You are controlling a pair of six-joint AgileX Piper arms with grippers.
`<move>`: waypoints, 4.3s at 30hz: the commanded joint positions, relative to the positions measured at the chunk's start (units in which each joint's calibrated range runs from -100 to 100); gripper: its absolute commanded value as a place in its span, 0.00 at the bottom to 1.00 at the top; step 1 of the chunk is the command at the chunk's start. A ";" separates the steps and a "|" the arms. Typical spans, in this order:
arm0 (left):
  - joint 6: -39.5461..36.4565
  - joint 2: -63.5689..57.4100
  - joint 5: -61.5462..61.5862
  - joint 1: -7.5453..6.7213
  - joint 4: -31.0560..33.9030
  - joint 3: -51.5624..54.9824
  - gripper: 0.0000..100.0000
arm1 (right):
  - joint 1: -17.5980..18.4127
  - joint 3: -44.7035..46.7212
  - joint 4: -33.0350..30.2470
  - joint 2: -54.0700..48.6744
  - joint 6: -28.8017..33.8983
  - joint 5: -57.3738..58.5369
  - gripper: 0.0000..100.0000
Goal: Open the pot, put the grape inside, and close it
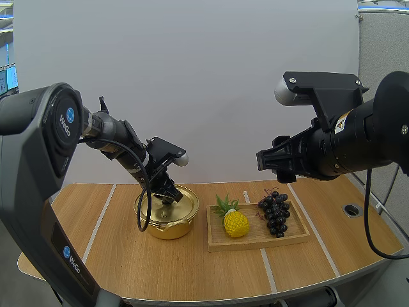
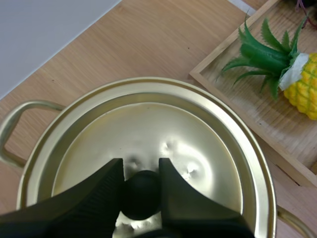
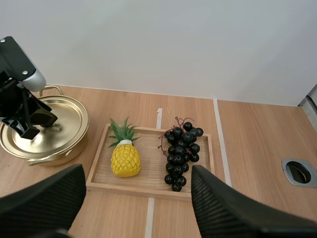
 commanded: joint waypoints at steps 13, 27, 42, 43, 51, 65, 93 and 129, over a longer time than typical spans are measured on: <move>-7.32 -23.58 9.48 -0.18 4.80 -19.80 0.00 | -0.14 -0.36 -0.47 -0.02 -0.29 0.00 1.00; -11.64 -33.46 8.66 -0.18 6.81 -45.66 0.00 | -0.14 -0.36 -0.47 -0.02 -0.29 0.00 1.00; -15.46 -34.23 -11.85 -0.18 8.97 -59.65 0.00 | -0.14 -0.36 -2.17 -0.02 2.71 0.00 1.00; -15.46 -34.39 -13.09 -0.18 8.97 -59.65 0.00 | -0.14 -0.36 -3.22 -0.02 3.45 0.00 1.00; -15.46 -34.81 -14.97 -0.18 8.97 -59.65 0.00 | -0.14 -0.36 -6.55 3.70 4.25 0.00 1.00; -15.46 -34.81 -14.97 -0.18 8.97 -59.65 0.00 | -0.14 -0.36 -9.22 20.83 6.87 -5.25 1.00; -15.46 -34.81 -14.97 -0.18 8.97 -59.65 0.00 | -10.19 -0.36 4.64 42.86 -4.95 -20.69 1.00; -15.46 -34.81 -14.97 -0.18 8.97 -59.65 0.00 | -11.92 -0.36 12.36 67.14 -20.81 -40.66 1.00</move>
